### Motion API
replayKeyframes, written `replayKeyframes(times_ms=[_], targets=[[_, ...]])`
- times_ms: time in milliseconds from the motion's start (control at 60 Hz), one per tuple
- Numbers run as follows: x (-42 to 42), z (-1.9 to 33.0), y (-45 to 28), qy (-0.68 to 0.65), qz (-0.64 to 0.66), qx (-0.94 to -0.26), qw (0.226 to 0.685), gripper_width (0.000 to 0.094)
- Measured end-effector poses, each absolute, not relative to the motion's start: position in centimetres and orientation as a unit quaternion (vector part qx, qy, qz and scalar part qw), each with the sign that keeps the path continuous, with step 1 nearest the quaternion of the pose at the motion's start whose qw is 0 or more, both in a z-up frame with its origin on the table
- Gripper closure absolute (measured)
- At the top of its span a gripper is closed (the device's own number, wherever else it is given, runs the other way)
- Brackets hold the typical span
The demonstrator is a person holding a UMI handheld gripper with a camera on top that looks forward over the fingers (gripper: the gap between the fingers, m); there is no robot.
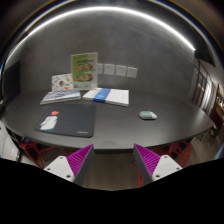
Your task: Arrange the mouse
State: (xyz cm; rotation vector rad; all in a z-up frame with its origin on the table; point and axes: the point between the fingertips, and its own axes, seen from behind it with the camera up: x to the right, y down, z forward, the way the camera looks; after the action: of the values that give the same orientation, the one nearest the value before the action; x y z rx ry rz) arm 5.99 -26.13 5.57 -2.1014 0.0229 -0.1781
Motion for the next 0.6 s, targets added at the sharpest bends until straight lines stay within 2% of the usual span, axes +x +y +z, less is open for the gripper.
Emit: replayKeyframes(times_ms=[317,550,600], targets=[[14.2,1.6,-16.6,0.076,-0.057,-0.872,0.479,0.0084],[15.0,-2.3,-15.7,0.099,-0.028,-0.893,0.438,0.0081],[15.1,-2.4,-15.5,0.100,-0.032,-0.891,0.441,0.0099]])
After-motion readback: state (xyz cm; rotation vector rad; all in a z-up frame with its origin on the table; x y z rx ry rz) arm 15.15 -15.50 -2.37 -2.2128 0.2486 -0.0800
